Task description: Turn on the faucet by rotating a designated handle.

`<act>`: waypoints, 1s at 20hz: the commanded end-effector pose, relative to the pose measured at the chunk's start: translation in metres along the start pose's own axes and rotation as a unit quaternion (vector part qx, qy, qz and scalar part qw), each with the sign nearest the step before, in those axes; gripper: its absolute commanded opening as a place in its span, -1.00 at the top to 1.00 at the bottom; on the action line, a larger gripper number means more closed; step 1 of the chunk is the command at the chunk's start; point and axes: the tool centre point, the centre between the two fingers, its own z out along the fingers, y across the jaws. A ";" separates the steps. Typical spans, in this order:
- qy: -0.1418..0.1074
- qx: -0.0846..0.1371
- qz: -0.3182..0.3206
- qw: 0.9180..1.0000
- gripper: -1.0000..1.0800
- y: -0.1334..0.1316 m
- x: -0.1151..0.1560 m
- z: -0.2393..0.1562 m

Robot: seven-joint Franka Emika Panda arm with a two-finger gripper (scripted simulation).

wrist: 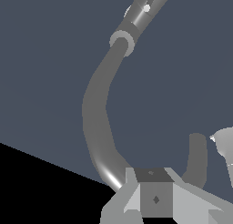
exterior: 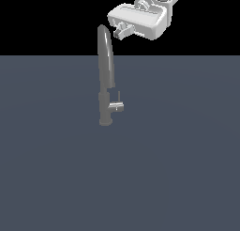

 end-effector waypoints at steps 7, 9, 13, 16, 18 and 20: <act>-0.072 0.059 0.058 0.994 1.00 -0.007 0.059 0.011; -0.090 0.073 0.073 0.991 1.00 -0.008 0.073 0.015; -0.125 0.103 0.102 0.982 1.00 -0.010 0.102 0.024; -0.153 0.125 0.125 0.972 1.00 -0.010 0.124 0.033; -0.171 0.141 0.141 0.965 1.00 -0.010 0.139 0.040; -0.188 0.155 0.155 0.957 1.00 -0.010 0.153 0.046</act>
